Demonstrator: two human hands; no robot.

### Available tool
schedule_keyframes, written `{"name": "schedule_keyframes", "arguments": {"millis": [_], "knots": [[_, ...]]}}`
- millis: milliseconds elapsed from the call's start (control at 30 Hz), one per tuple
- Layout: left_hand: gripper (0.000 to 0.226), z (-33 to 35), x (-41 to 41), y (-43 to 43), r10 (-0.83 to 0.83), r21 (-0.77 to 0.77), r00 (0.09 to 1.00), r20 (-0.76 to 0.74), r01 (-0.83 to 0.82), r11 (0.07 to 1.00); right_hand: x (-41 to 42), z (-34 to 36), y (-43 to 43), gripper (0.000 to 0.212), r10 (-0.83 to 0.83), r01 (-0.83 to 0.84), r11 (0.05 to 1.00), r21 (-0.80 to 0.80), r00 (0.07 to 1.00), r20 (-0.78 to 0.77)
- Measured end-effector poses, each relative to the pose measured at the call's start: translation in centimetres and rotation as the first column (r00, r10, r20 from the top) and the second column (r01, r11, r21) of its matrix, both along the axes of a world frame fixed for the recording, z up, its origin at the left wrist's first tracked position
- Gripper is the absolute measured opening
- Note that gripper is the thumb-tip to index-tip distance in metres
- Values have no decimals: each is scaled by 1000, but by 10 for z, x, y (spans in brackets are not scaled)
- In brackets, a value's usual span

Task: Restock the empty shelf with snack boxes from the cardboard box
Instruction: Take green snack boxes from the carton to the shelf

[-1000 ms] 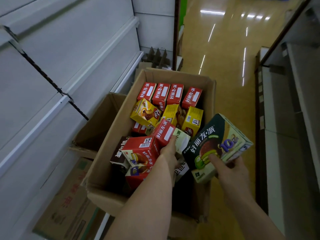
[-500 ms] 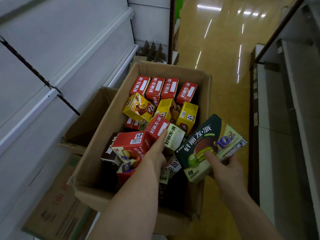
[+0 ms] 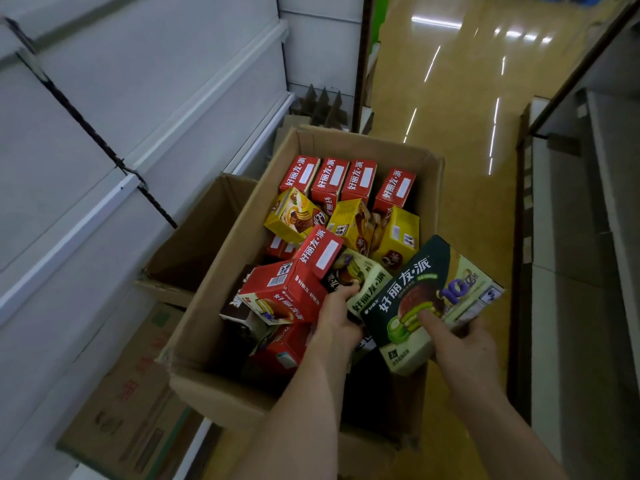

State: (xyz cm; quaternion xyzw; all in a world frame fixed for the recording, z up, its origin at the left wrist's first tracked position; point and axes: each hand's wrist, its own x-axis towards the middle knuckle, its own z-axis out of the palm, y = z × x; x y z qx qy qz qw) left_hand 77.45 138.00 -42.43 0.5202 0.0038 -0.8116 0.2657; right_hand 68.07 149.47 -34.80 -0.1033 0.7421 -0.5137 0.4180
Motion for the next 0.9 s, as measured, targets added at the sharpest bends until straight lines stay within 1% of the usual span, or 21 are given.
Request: {"name": "schedule_keyframes", "arguments": {"millis": [33,133,167,233,367,433,500,600,667,733,833,900], "knots": [[26,-1,1,3,-12,-10,1000,15,12,1000,1,0,-1,21,1,-1,1000,4,1000,2],[23,2,6,12,-13,4,1000,19,13,1000,4,2,-1,18,20,-20,1000,13,1000,-8],[26,4,8,13,0,12,1000,9,0,1000,6,4,-1,17,29,-29,999,22,999,-14],[31,7,11,15,17,13,1000,-9,-17,1000,9,9,-1,21,38,-38,999,20,999,-21],[31,14,16,16,40,-6,998,-57,-41,999,12,21,-3,24,50,-50,999,-5,998,-44],[41,20,18,14,-26,-55,999,-48,23,998,14,25,-5,24,49,-49,999,-16,998,-38],[49,26,21,9,-130,-101,991,-7,129,987,18,27,-7,24,55,-56,998,-20,998,-27],[53,34,29,3,-252,-109,967,45,256,961,25,30,-10,27,59,-59,997,-39,998,-5],[52,38,35,3,-289,-116,956,46,292,949,29,36,-13,27,64,-63,997,-53,998,5],[47,43,41,2,-285,-141,958,13,284,948,31,42,-17,28,50,-47,996,-71,998,46],[40,65,49,0,-288,-229,955,-75,265,937,31,56,-24,25,-1,16,995,-97,988,156],[45,81,53,-6,-335,-316,937,-96,290,903,31,68,-30,21,-37,69,990,-122,968,249]]}}
